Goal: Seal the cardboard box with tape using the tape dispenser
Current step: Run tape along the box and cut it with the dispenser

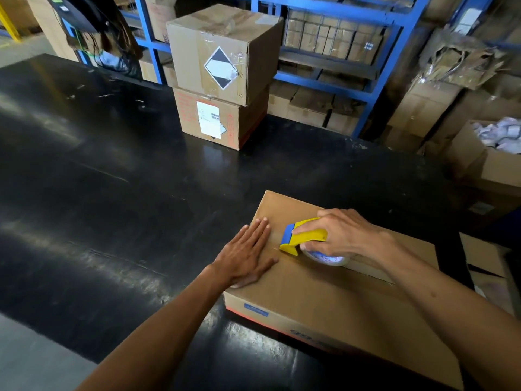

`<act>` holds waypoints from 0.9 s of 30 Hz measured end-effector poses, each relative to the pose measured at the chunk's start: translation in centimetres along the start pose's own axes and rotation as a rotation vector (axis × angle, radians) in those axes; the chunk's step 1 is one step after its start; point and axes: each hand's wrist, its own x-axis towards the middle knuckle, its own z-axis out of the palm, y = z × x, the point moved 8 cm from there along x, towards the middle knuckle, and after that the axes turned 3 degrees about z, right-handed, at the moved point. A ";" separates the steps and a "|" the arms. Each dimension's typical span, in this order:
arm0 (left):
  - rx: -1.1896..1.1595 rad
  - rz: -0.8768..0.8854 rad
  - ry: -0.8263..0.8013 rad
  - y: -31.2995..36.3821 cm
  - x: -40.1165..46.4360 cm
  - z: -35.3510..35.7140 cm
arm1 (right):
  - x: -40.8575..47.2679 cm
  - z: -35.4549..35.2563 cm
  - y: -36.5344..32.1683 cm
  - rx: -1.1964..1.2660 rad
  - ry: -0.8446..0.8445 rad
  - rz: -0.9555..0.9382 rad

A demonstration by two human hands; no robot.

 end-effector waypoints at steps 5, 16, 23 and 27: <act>0.073 -0.004 -0.021 -0.6 -0.1 0.1 | -1.3 0.1 0.7 -0.037 -0.015 -0.011; 0.155 0.038 -0.036 2.3 1.3 -0.5 | -6.2 2.6 7.0 0.006 -0.126 0.096; 0.083 0.220 0.020 13.0 4.3 2.1 | -6.7 2.1 6.3 -0.024 -0.116 0.118; 0.107 0.229 0.014 12.6 4.3 2.3 | -6.4 2.3 6.2 -0.039 -0.102 0.134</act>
